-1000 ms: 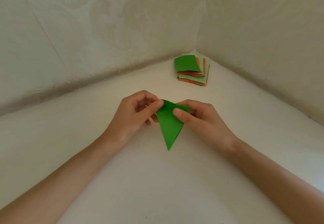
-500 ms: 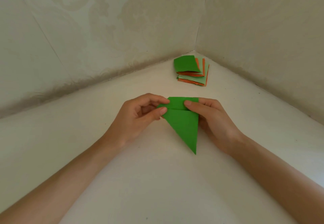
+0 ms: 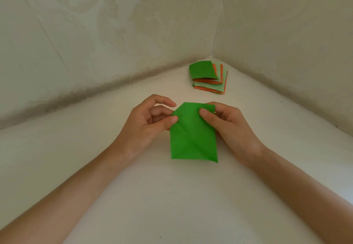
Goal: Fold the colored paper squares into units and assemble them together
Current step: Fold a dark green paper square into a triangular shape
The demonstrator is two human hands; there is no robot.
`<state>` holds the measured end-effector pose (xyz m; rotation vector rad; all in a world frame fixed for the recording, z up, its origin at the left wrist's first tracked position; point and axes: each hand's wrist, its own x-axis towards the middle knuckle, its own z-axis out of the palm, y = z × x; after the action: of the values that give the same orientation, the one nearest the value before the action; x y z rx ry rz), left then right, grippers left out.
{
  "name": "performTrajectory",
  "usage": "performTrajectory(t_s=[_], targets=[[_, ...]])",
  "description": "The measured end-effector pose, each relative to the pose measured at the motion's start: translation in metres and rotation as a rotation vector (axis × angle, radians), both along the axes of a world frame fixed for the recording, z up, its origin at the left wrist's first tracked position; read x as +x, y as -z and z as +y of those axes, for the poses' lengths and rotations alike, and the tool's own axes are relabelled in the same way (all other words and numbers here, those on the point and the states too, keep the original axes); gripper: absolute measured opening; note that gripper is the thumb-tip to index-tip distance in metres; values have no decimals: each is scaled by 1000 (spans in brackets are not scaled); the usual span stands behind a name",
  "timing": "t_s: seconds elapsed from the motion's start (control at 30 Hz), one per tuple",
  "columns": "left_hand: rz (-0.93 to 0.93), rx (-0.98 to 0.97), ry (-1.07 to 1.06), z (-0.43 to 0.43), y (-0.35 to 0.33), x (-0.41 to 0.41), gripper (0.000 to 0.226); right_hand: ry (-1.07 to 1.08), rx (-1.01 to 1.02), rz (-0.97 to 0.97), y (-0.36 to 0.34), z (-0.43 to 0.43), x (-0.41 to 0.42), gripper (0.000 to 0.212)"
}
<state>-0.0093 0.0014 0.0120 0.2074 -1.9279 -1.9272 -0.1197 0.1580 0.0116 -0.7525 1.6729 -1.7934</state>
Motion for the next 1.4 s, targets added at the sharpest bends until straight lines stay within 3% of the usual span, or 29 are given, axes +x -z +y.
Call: performTrajectory(t_s=[0.4, 0.6, 0.83, 0.97, 1.13, 1.2, 1.33, 1.4], targets=[[-98, -3, -60, -3, 2, 0, 23, -40, -36, 216, -3, 2, 1, 26], [-100, 92, -58, -8, 3, -1, 24, -95, -2, 195, 2, 5, -2, 38], [-132, -35, -77, -3, 1, 0, 19, -39, 51, 297, 5, 9, -3, 32], [-110, -23, -101, -2, 0, 0, 17, -78, 57, 342, 2, 8, 0, 46], [-104, -47, -95, 0, -2, 0, 17, -42, 122, 309, 2, 4, 2, 26], [-109, -19, -96, 2, -3, 0, 12, -52, 165, 371, 3, 2, 1, 7], [-137, 217, -68, 8, -3, 1, 19, 13, 57, 255, 2, -2, 3, 9], [-156, 169, -65, 11, -3, 1, 21, -31, 50, 255, 2, -3, 7, 9]])
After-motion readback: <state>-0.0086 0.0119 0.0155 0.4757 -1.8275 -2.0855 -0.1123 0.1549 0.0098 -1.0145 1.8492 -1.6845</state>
